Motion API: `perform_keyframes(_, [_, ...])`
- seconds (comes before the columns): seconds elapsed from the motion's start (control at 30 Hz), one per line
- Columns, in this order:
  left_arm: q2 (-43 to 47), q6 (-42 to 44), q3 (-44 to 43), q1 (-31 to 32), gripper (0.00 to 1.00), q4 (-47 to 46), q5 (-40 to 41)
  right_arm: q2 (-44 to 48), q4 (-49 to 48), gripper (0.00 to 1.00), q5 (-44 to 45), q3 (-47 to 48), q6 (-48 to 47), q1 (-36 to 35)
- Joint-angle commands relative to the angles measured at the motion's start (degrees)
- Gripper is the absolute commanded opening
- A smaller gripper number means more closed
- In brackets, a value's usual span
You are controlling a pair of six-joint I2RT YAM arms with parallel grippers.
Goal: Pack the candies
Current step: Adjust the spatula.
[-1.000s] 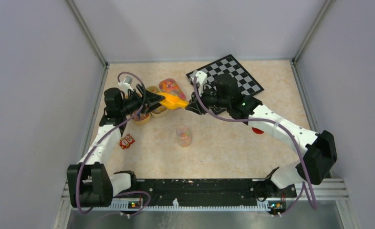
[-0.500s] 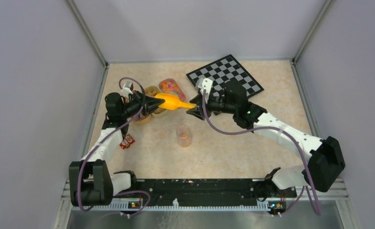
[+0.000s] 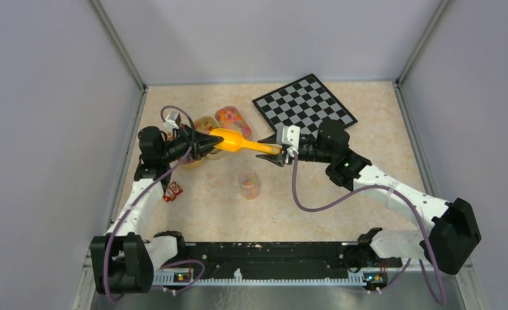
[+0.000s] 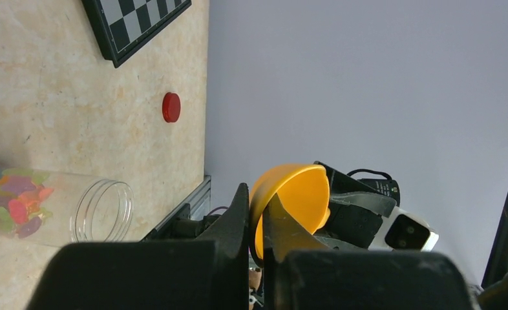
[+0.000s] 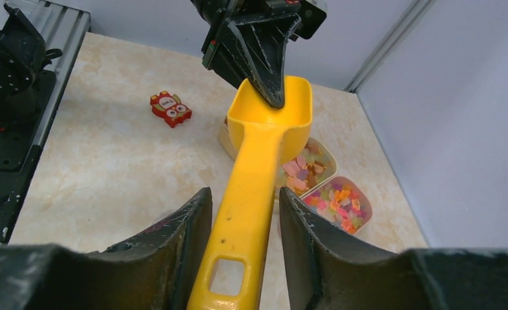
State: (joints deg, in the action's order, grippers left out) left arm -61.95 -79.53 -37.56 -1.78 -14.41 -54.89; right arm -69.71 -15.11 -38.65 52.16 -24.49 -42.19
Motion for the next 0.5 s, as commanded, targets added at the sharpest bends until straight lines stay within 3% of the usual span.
perform_keyframes(0.0, [1.40,-0.39,-1.32,0.20,0.00,0.36,0.02,2.60,-5.00,0.38,-1.12,-0.20,-1.36,0.22])
perform_keyframes(0.1, [1.22,-0.91,-1.50,0.21,0.00,0.04,0.13,2.82,-5.65,0.31,0.77,-0.72,-0.66,0.07])
perform_keyframes(0.33, [0.80,-0.43,-1.40,0.20,0.00,2.28,1.13,2.04,-7.43,0.30,2.09,-0.59,0.32,-1.05])
perform_keyframes(0.37, [0.76,-0.31,-1.35,0.20,0.00,2.47,1.18,1.65,-7.39,0.26,2.09,-0.23,0.36,-1.15])
perform_keyframes(0.47, [0.49,0.93,-1.59,0.20,0.00,3.67,1.77,1.13,-8.19,0.00,2.16,-0.19,0.78,-1.30])
